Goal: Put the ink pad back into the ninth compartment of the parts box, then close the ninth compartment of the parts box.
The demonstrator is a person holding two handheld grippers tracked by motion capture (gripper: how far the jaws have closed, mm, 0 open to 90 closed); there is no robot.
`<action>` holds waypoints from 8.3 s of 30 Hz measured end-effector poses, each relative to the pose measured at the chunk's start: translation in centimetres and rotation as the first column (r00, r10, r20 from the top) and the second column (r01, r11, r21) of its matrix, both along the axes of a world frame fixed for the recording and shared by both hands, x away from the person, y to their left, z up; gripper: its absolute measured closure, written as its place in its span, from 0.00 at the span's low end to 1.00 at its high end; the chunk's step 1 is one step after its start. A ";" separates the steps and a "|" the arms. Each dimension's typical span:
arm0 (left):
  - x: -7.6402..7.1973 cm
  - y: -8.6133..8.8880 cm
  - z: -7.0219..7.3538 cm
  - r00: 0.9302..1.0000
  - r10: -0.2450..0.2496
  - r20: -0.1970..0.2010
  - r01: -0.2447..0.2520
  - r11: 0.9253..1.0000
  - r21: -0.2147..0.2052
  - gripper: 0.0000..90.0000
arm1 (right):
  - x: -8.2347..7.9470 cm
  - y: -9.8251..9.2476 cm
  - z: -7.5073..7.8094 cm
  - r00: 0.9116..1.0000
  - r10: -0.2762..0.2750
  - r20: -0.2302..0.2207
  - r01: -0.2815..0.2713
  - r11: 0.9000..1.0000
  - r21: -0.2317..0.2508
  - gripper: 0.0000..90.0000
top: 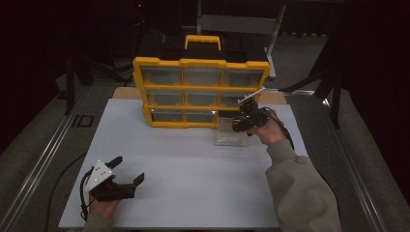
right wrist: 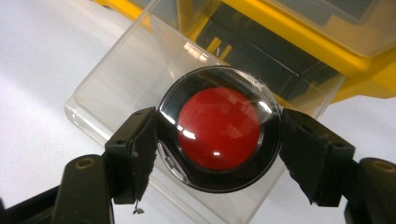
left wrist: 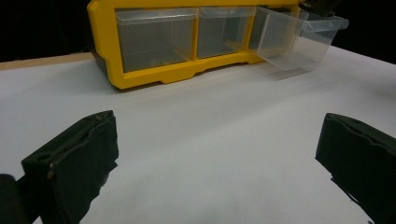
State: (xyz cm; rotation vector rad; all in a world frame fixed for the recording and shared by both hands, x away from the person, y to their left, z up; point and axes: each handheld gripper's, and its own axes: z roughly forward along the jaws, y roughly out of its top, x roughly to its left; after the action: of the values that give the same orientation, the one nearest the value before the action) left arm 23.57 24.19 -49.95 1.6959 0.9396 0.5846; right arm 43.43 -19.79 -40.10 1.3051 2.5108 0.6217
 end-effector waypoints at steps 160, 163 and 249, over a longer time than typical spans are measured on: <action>0.0 0.0 0.0 1.000 0.001 0.001 -0.001 1.000 -0.005 0.00 | -7.2 -2.1 -1.3 0.997 0.072 0.026 -0.072 0.997 0.008 0.19; 0.0 -0.1 0.0 1.000 0.000 -0.001 0.000 1.000 -0.005 0.00 | -7.3 -2.1 -1.4 0.997 0.075 0.029 -0.075 0.997 0.008 0.20; 0.0 -0.1 0.0 1.000 0.000 -0.001 0.000 1.000 -0.004 0.00 | -5.8 -0.3 -4.3 0.988 0.091 0.127 -0.096 0.995 0.035 1.00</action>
State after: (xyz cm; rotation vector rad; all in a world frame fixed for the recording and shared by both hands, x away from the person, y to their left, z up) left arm 23.57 24.10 -49.97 1.6927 0.9409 0.5821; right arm 37.66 -20.12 -44.39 1.1297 2.4799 0.7555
